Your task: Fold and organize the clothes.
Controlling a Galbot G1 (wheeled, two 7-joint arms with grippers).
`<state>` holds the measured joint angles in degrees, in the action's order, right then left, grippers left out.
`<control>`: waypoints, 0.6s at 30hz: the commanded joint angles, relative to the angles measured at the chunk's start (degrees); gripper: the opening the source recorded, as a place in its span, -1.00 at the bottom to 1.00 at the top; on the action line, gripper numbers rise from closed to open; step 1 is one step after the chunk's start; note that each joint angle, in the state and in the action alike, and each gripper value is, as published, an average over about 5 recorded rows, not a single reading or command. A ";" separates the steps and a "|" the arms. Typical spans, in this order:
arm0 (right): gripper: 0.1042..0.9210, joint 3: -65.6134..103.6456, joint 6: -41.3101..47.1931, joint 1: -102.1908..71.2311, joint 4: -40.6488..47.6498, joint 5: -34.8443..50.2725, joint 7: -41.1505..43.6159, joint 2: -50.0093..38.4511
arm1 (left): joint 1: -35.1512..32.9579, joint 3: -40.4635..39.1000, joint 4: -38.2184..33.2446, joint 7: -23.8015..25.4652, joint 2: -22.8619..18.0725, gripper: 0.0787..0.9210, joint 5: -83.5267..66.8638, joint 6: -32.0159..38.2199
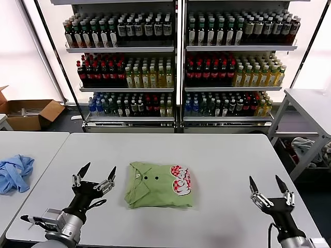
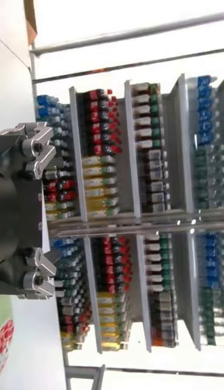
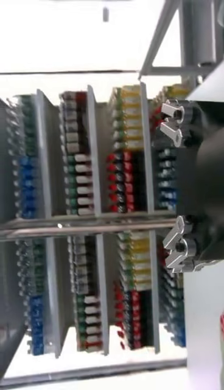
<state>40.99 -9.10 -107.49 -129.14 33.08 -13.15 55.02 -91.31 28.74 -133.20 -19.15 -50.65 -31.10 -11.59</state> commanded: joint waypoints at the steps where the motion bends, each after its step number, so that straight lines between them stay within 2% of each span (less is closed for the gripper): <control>1: 0.76 7.21 -18.02 -13.53 2.70 -5.36 0.36 4.15 | -5.21 0.35 4.86 0.08 -0.49 0.77 1.61 13.90; 18: 0.76 5.80 -16.19 -11.38 2.40 -4.71 0.53 2.98 | -5.27 0.44 5.03 0.30 -0.68 0.77 2.11 14.04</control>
<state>45.69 -22.68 -117.12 -127.02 29.07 -12.61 57.48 -95.77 29.12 -129.40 -18.86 -51.35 -29.37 -0.13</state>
